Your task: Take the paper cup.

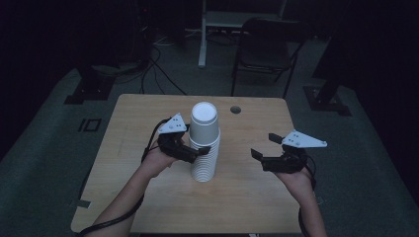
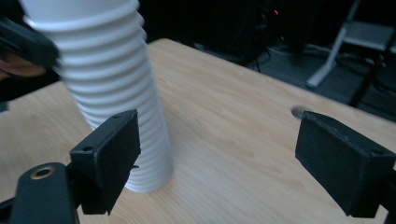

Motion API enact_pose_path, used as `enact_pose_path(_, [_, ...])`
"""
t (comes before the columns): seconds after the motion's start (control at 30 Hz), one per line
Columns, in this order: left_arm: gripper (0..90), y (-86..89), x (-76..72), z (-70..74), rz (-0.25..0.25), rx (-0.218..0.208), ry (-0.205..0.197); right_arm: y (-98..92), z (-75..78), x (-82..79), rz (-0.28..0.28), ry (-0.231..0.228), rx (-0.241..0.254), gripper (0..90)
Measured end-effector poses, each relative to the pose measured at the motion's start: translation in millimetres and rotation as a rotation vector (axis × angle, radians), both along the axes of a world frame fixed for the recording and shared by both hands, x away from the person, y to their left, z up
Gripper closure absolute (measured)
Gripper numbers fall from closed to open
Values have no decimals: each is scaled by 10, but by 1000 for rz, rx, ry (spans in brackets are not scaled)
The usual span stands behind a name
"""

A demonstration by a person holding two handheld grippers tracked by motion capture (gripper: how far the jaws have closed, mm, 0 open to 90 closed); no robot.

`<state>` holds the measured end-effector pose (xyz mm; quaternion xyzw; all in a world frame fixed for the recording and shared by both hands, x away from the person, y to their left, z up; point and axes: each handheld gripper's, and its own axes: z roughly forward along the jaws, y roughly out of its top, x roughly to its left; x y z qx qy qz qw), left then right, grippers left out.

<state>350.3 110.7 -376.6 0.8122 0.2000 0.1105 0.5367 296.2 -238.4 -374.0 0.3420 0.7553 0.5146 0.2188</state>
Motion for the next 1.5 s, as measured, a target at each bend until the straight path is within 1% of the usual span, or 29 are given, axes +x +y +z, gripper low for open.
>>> enact_pose_path(0.03, [66, 0, 0, 0, 0, 0, 0, 0, 0, 0, 0, 0, 0, 134])
enact_pose_path(0.07, [66, -3, -4, 0, 0, 1, -2, 27, 37, 0, 13, -5, -1, 134])
enact_pose_path(0.1, [67, -1, -4, -3, 1, -2, -2, 82, 109, -1, 41, -20, 4, 134])
enact_pose_path(0.13, [67, 0, -5, -7, 1, -5, -3, 97, 128, 0, 46, -25, 1, 134])
enact_pose_path(0.2, [67, -1, -6, -5, 1, -3, -3, 157, 204, -1, 78, -33, -2, 134])
enact_pose_path(0.23, [67, -1, -6, -5, 1, -3, -3, 157, 204, -1, 78, -33, -2, 134])
enact_pose_path(0.27, [67, -3, -7, -3, 2, -3, -2, 187, 243, -2, 89, -40, 2, 134])
enact_pose_path(0.3, [67, -3, -6, -4, 2, -3, -2, 254, 338, 1, 121, -56, 10, 134])
enact_pose_path(0.4, [67, -3, -6, -2, 2, -1, -1, 328, 437, 10, 156, -74, 23, 134])
enact_pose_path(0.57, [68, -2, -15, 1, 1, 2, -3, 477, 556, 29, 205, -95, 30, 134])
enact_pose_path(0.67, [68, -4, -13, 2, 2, 2, -1, 531, 590, 37, 225, -102, 36, 134])
enact_pose_path(0.7, [68, -5, -11, 2, 3, 2, -1, 608, 623, 54, 242, -112, 28, 134])
enact_pose_path(0.73, [68, -5, -10, 2, 3, 2, -1, 624, 629, 60, 246, -110, 29, 134])
enact_pose_path(0.77, [68, -5, -10, 3, 3, 2, 0, 689, 641, 95, 261, -101, 38, 134])
enact_pose_path(0.83, [68, -5, -9, 3, 2, 3, -1, 720, 643, 115, 265, -100, 38, 134])
enact_pose_path(0.9, [68, -6, -8, 4, 3, 2, 0, 812, 648, 178, 278, -94, 45, 134])
enact_pose_path(0.97, [68, -8, -7, 4, 3, 2, 0, 844, 651, 196, 285, -95, 46, 134])
enact_pose_path(1.1, [67, -7, -7, 5, 2, 4, 0, 959, 673, 248, 305, -98, 33, 133])
enact_pose_path(1.27, [68, -3, -15, 6, 1, 6, -2, 1100, 697, 296, 307, -105, 1, 134])
enact_pose_path(1.33, [68, -3, -15, 8, 1, 9, -2, 1144, 698, 313, 311, -102, 1, 134])
enact_pose_path(1.4, [68, -1, -17, 7, 0, 10, -3, 1185, 694, 338, 319, -94, 12, 133])
enact_pose_path(1.47, [68, -1, -22, 8, 1, 9, -3, 1204, 691, 348, 315, -95, 12, 133])
enact_pose_path(1.5, [68, -3, -23, 5, 2, 5, -3, 1249, 686, 374, 321, -91, 10, 133])
